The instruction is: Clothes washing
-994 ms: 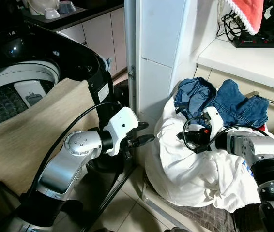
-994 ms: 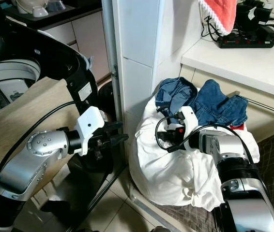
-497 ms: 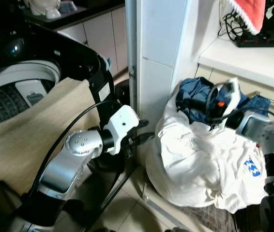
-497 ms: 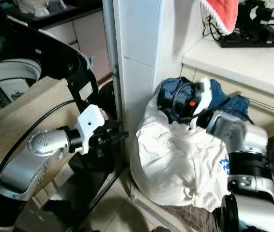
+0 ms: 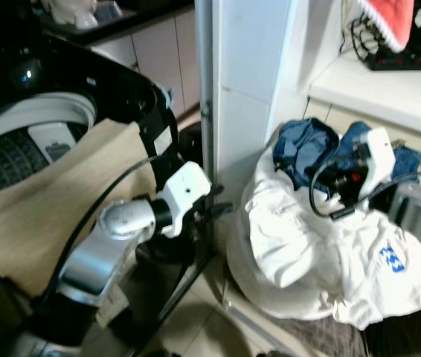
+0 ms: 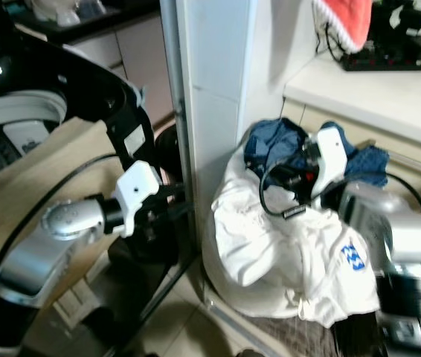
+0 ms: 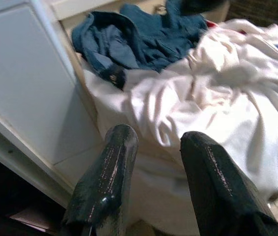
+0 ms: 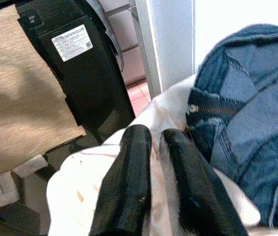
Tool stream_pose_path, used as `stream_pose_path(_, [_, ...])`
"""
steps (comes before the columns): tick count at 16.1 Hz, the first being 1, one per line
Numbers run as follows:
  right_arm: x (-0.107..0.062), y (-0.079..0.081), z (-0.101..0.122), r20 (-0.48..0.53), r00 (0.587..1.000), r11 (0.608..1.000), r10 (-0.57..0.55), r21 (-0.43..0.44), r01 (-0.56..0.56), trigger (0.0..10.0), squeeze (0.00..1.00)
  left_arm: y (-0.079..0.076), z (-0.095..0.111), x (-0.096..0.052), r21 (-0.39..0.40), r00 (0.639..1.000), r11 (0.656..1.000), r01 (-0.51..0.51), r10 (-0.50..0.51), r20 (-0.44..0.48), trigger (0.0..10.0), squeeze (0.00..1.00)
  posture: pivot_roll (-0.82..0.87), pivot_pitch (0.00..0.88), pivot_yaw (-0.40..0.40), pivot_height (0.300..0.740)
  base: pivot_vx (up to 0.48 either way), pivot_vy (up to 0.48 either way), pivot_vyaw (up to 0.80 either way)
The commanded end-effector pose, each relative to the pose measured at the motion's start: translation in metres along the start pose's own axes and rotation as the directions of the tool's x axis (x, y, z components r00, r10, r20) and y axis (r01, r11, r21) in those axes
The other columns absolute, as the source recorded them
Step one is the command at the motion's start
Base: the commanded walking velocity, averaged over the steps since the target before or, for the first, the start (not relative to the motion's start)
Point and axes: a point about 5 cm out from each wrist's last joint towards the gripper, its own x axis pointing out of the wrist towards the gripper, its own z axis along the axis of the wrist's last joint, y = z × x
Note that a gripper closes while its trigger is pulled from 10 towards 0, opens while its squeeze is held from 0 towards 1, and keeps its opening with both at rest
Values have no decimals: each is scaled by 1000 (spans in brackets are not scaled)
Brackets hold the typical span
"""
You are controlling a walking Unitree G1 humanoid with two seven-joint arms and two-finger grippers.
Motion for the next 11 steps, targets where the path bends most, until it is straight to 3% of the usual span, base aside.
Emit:
stream_pose_path(1, [-9,0,9,17,1000,1000,-9,-29,10,10000,1000,5,4,1,22,1000,999,-30,30,7,10000,0,-174,27,71,740,0,0,0])
stream_pose_path(6, [-21,-1,12,37,999,998,-8,-62,10,10000,1000,1,3,2,15,1000,1000,2,-3,15,10000,0,-179,27,63,740,0,0,0])
stream_pose_path(9, [-27,-1,9,10,1000,996,-24,-91,25,10000,1000,-4,1,17,13,998,1000,6,-7,57,10000,0,-178,31,51,740,0,0,0])
stream_pose_path(11, [-35,-5,2,-14,996,989,-84,-122,81,10000,1000,-8,-5,38,63,997,998,-4,-1,73,10000,0,-197,35,53,740,0,0,0])
